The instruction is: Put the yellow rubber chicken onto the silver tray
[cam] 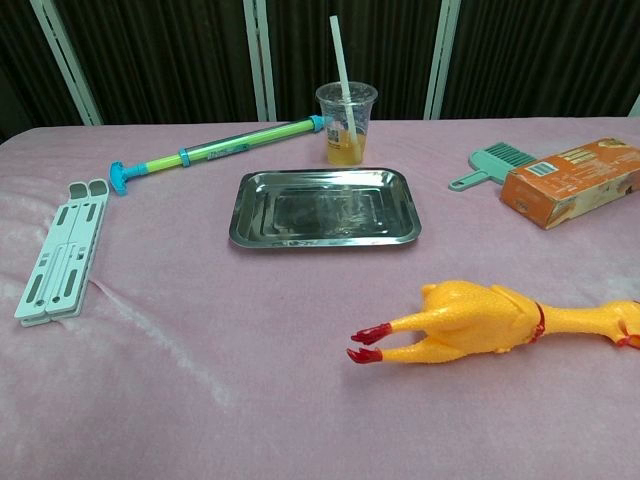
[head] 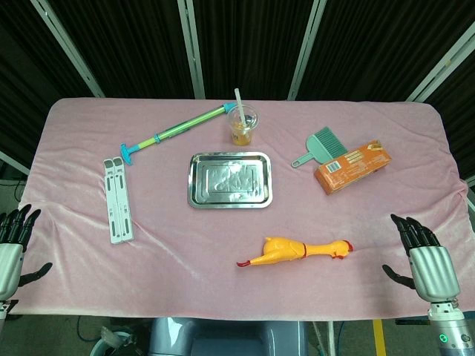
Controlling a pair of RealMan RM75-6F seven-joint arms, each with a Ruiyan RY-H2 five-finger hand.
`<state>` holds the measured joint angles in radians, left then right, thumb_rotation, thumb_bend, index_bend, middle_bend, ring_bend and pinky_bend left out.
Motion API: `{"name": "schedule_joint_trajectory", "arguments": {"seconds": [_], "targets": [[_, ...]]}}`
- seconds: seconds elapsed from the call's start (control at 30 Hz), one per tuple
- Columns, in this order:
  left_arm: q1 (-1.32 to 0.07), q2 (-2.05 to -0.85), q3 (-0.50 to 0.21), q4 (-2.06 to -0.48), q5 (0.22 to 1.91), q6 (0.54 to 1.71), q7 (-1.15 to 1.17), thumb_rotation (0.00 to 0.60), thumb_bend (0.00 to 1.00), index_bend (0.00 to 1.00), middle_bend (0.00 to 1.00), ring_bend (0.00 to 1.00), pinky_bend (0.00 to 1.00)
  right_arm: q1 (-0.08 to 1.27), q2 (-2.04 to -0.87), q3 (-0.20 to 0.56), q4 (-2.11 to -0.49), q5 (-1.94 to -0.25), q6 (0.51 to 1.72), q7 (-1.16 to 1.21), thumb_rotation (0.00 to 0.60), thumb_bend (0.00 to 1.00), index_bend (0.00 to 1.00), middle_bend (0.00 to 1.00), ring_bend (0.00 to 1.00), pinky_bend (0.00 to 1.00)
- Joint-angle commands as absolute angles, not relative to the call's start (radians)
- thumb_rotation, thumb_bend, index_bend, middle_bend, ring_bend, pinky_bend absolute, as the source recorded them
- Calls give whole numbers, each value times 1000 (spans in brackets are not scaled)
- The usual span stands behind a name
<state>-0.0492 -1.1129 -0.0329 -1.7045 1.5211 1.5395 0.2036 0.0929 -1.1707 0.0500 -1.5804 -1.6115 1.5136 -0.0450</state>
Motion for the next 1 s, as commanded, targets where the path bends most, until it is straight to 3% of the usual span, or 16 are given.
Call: {"name": "schedule_joint_trajectory", "arguments": {"seconds": [0.03,0.57,1.0], "targets": [[-53,-1114,-36,-1706,1518,1535,204,600,0,0,11,0,0,129,-1175,47,-1598,-1633,1467,-35,600,183,8,160,132,213],[-82,-1102,-45,-1710,1489,1481,215,600,0,0,11,0,0,326,-1290,1,-1565,-1659,1132,-24,600,182,121,169,144,213],[-89,-1101,-46,-1697,1476,1470,202,600,0,0,11,0,0,393,-1397,4,-1451,-1612,1045,13,600,185,198,203,185,212]]}}
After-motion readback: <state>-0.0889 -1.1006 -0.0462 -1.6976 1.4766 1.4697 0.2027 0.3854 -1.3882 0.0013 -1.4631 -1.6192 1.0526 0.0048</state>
